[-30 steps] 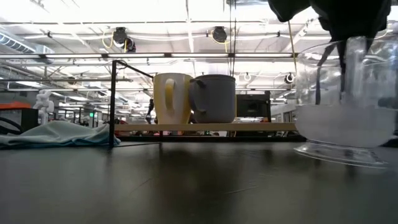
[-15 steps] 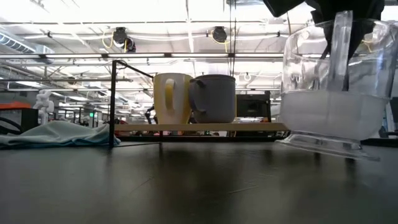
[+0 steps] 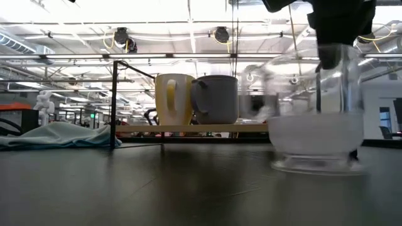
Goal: Stack small to large cups/mugs on shelf
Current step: Put the transparent cup on the shelf
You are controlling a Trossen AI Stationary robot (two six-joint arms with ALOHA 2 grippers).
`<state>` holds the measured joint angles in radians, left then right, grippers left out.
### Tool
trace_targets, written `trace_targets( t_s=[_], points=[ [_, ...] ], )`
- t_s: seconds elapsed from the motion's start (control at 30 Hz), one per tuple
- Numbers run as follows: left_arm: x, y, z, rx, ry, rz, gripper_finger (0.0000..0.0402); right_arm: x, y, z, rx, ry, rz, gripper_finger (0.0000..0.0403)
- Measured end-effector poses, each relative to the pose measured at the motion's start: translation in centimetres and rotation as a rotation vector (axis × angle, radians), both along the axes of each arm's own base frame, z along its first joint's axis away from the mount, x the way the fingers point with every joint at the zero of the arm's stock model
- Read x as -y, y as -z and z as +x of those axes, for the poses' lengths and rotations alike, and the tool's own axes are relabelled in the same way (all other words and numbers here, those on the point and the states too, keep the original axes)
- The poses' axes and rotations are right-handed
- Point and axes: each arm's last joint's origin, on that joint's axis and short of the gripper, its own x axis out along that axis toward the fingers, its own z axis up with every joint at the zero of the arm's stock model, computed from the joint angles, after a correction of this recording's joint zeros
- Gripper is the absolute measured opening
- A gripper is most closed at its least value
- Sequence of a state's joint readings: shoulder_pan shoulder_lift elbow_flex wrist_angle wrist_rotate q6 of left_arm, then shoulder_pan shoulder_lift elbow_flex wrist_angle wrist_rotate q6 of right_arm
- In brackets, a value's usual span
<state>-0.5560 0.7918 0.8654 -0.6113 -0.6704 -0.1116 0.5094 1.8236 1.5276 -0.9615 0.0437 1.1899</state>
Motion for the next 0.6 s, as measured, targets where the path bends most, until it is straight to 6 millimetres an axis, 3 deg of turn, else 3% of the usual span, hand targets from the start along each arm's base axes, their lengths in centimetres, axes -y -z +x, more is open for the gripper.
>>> trace_targets(
  t_s=[0.27,0.6],
  points=[
    [0.0,0.0,0.0,0.001,-0.001,-0.002,0.0031,0.2,0.0,0.1,0.007,0.006,-0.005,0.0144],
    [0.1,0.0,0.0,-0.006,0.025,-0.017,0.0031,-1.7,-1.2,-0.9,0.091,-0.062,0.014,0.0144]
  ],
)
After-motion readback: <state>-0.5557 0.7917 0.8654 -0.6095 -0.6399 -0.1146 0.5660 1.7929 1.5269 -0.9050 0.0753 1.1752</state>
